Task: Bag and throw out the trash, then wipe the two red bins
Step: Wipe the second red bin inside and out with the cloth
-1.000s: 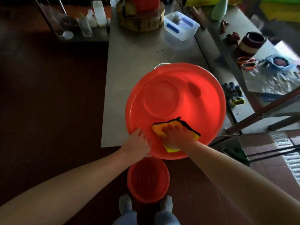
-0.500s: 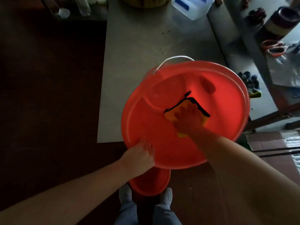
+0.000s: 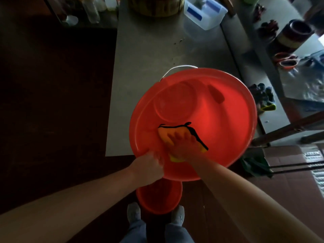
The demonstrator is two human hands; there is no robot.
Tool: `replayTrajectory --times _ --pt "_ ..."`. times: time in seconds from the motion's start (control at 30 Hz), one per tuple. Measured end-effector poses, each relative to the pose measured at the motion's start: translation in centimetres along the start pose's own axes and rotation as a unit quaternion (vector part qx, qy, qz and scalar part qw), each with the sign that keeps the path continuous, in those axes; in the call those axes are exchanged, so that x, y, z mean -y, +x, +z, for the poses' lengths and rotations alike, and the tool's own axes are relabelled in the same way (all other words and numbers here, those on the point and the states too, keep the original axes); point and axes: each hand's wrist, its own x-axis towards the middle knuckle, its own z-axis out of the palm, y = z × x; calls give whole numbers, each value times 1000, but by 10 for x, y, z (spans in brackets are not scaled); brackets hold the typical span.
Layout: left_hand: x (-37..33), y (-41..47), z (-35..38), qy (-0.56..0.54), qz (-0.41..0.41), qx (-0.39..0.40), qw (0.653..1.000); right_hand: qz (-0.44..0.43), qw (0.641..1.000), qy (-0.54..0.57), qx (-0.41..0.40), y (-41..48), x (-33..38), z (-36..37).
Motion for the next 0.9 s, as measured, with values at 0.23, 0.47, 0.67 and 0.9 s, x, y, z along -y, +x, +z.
replayTrajectory --times 0.23,0.47,0.67,0.9 --pt "-5 0 3 2 -19 28 999 6 979 -165 -120 -23 -64 -28" --pt "-3 4 -5 4 -24 45 999 54 985 -140 -85 -38 -56 -26" --pt "-8 10 -7 -41 27 36 998 53 997 37 34 -50 -5 3" --pt "-12 5 -7 -12 24 43 999 26 997 -66 -45 -72 -41 3"
